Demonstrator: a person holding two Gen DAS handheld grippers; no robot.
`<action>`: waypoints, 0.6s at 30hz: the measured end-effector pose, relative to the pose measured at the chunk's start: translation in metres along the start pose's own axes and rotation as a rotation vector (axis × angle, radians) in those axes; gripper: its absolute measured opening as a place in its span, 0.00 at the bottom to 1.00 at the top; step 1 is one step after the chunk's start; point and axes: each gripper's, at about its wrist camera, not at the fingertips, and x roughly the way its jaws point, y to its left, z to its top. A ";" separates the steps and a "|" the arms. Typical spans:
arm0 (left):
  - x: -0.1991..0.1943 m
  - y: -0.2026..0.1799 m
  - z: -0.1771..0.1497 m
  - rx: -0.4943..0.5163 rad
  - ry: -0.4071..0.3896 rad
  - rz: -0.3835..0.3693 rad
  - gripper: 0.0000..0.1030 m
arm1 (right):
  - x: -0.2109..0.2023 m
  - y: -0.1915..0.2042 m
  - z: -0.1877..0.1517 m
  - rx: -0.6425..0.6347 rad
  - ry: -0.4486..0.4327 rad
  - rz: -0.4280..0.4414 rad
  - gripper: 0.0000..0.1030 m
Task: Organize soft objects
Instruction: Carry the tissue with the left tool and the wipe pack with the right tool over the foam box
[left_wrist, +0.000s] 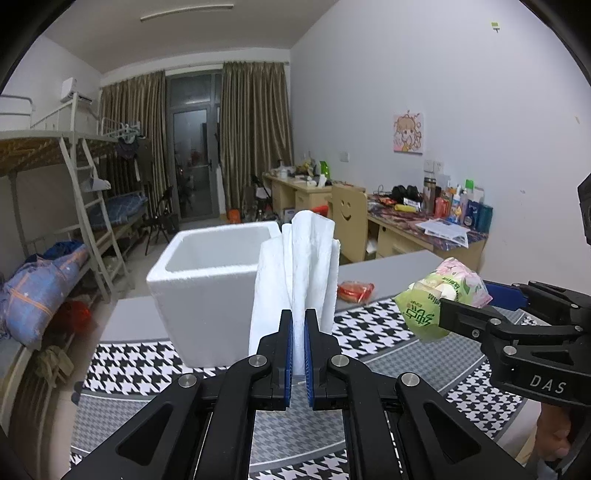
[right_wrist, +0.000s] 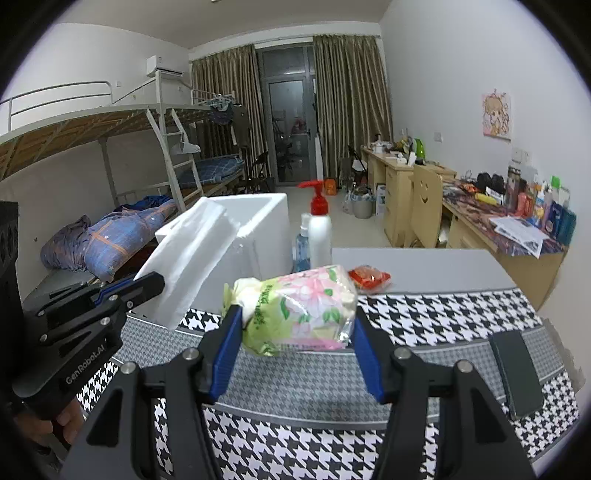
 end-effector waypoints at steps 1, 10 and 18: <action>-0.001 0.001 0.002 0.000 -0.005 -0.001 0.06 | 0.001 0.002 0.003 -0.003 -0.001 0.002 0.60; -0.002 0.012 0.015 -0.006 -0.030 0.010 0.06 | 0.007 0.012 0.021 -0.023 -0.004 0.029 0.60; -0.001 0.025 0.025 -0.023 -0.053 0.027 0.05 | 0.010 0.019 0.032 -0.037 -0.019 0.049 0.60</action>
